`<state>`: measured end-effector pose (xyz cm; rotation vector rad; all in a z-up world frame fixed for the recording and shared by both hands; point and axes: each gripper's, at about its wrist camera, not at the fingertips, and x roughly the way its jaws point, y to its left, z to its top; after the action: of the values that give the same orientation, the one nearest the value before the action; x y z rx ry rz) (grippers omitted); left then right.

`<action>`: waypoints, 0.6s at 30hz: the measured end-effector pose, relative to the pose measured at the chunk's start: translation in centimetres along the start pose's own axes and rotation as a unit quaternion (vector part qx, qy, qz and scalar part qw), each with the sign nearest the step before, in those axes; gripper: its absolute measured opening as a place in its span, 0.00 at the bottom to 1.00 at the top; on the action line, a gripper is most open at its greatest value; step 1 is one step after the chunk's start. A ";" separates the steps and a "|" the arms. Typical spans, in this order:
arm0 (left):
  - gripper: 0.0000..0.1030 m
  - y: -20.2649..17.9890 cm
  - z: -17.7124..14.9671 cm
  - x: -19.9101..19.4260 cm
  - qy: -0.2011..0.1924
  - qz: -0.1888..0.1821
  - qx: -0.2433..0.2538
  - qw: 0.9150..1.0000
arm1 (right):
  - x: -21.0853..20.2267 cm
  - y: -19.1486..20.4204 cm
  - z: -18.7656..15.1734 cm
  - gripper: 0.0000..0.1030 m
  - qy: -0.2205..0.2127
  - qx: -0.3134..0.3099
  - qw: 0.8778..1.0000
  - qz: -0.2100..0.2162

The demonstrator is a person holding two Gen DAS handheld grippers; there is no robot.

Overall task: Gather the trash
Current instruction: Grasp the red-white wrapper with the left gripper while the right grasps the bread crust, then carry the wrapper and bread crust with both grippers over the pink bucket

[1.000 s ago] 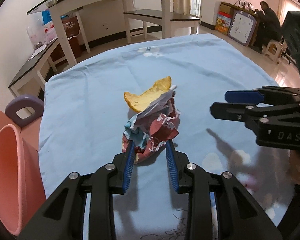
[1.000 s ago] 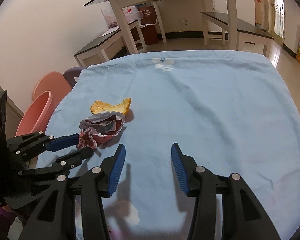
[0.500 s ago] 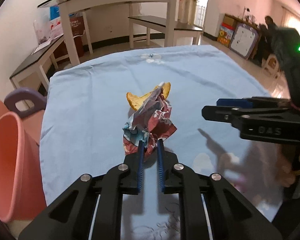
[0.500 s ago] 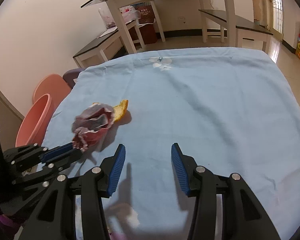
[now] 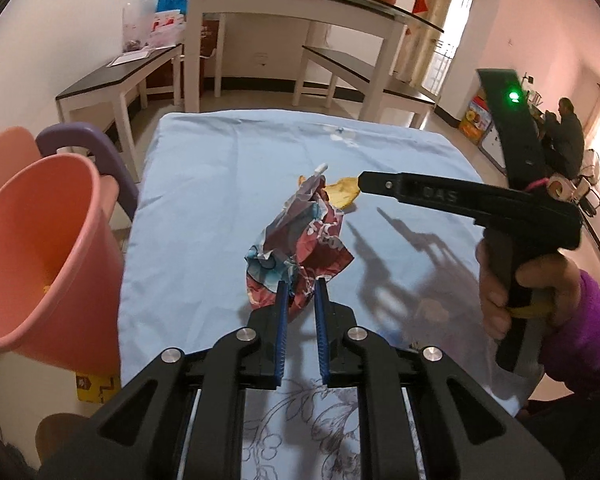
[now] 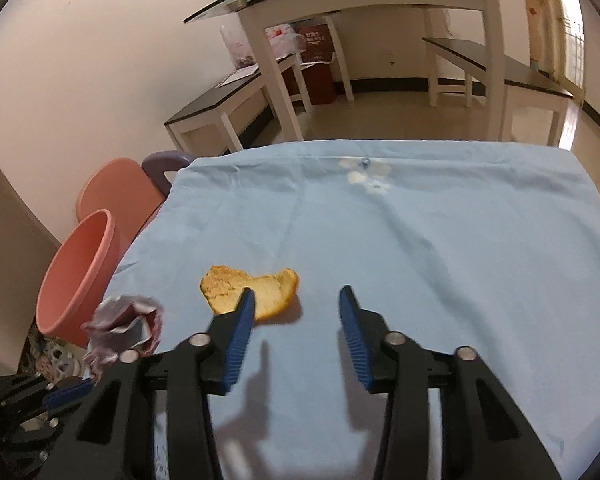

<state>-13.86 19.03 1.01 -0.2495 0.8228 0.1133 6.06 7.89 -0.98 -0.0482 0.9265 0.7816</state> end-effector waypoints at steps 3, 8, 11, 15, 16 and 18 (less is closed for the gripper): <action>0.12 0.4 -0.1 -0.1 0.001 0.007 -0.010 1.000 | 1.3 0.2 0.4 0.24 0.013 -0.004 1.000 -0.004; 0.12 0.7 -0.1 -0.2 -0.004 0.009 -0.023 1.000 | 2.3 0.4 0.2 0.05 0.024 -0.006 1.000 -0.006; 0.12 0.8 0.0 -0.7 -0.013 0.011 -0.027 0.999 | 1.6 0.5 0.2 0.04 0.013 -0.009 1.000 0.000; 0.12 1.4 -0.1 -1.4 -0.025 0.014 -0.040 0.999 | -0.1 0.8 0.4 0.03 -0.009 -0.011 1.000 0.002; 0.12 1.5 -0.1 -1.6 -0.029 0.016 -0.043 0.999 | -0.6 1.0 0.6 0.03 -0.014 -0.012 1.000 0.003; 0.12 2.1 0.1 -2.4 -0.042 0.022 -0.053 0.997 | -1.3 1.5 0.9 0.03 -0.024 -0.015 1.000 0.006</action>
<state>-15.81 21.12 2.48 -0.3246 0.7402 0.2089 5.31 8.51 0.96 -0.0500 0.8709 0.8051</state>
